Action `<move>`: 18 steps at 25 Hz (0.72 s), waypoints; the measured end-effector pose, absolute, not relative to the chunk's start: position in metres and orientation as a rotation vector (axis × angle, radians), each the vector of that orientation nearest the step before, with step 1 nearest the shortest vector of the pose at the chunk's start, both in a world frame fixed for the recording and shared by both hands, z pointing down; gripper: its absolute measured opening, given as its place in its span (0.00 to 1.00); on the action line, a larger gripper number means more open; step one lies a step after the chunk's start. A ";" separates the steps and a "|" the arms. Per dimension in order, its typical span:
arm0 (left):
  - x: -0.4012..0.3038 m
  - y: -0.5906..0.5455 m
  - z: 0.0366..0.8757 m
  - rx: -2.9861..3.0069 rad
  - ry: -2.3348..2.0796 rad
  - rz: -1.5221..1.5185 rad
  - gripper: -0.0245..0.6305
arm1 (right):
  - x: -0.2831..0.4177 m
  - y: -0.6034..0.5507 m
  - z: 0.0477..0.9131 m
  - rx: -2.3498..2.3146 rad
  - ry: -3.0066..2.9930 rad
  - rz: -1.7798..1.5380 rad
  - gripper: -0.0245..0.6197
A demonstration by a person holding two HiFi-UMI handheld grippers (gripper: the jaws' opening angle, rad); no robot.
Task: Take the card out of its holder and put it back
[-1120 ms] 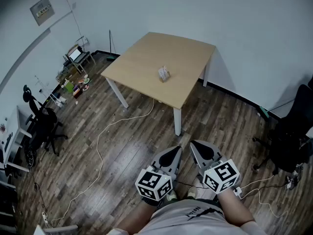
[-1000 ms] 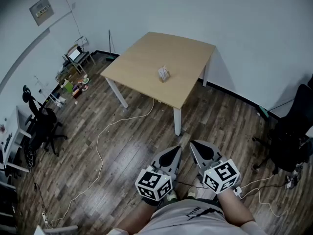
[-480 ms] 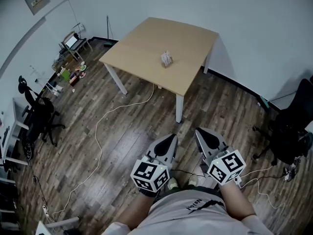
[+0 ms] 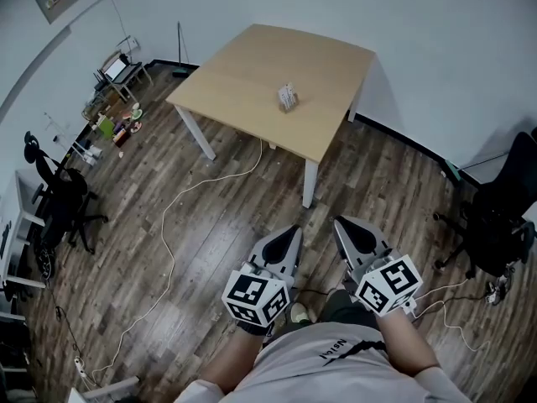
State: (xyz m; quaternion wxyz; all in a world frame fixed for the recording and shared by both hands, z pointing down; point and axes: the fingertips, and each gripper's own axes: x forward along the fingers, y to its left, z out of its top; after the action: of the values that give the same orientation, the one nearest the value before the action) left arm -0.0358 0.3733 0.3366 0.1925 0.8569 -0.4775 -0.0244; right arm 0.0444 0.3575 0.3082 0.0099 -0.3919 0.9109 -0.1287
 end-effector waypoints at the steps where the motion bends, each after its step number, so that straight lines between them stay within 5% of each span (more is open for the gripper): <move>1: -0.035 0.371 0.337 2.408 -1.337 -0.066 0.06 | 0.044 0.355 0.309 -1.223 2.844 -0.402 0.06; 18: -0.028 0.215 0.360 2.349 -1.426 0.028 0.06 | 0.042 0.190 0.329 -1.062 2.871 -0.471 0.06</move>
State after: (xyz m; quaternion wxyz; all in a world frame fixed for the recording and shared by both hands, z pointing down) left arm -0.0275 0.2148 0.3604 0.1955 0.8382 -0.5091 0.0099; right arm 0.0422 0.1898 0.3294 0.0222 -0.3427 0.9268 -0.1521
